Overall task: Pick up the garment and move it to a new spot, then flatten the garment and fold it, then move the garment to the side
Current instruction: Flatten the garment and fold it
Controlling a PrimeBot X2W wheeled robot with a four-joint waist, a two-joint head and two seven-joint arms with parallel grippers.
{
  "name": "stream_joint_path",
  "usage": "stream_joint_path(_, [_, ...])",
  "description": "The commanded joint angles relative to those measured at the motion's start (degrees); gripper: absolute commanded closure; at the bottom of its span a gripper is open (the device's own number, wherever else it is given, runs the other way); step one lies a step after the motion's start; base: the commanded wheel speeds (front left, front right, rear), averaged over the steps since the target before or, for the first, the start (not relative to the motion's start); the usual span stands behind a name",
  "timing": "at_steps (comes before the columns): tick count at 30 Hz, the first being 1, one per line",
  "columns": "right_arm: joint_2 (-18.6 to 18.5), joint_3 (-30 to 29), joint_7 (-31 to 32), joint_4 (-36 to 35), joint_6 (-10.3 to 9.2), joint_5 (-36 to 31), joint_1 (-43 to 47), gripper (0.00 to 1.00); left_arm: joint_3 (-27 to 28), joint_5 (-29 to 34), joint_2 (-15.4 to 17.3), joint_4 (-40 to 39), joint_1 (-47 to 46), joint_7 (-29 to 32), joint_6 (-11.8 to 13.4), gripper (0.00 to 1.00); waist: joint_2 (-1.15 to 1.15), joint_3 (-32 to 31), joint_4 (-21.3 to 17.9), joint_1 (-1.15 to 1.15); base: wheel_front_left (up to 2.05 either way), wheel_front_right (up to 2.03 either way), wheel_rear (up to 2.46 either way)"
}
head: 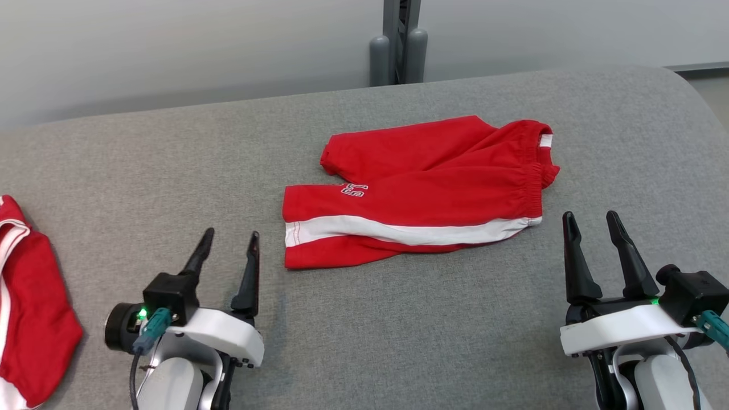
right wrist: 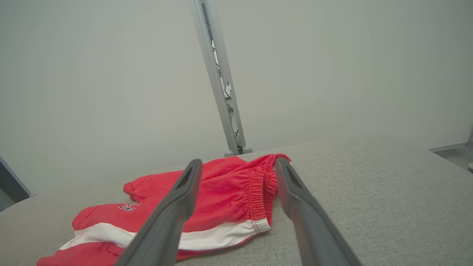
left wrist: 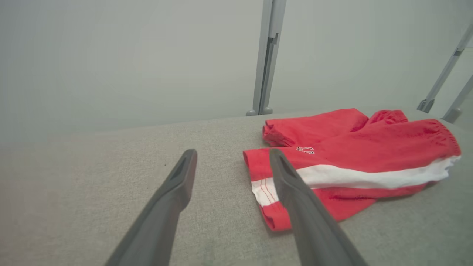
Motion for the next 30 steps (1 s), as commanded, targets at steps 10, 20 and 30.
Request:
stream_joint_path(10, [-0.31, 0.36, -0.06, -0.46, 0.03, 0.72, -0.95, 0.00, -2.44, -1.31, 0.08, 9.05, -8.83, 8.38, -3.00, 0.00, 0.00, 4.05, -2.95, 0.00, 0.00, 0.00, 0.00])
stream_joint_path(20, [-0.22, 0.15, -0.06, -1.10, 0.03, 0.85, -1.75, 0.00, -4.36, -0.67, 0.11, 17.68, -14.72, 12.27, -3.80, 0.00, 0.00, 6.65, -4.63, 0.00, 0.00, 0.00, 0.00])
stream_joint_path(30, [-0.21, 0.27, -0.06, -1.34, 0.03, 1.28, -1.76, 0.00, -6.03, -0.27, -0.25, 22.37, -17.48, 11.25, -4.37, 0.45, 0.00, 7.24, -4.81, 0.00, 0.00, 0.00, 0.00])
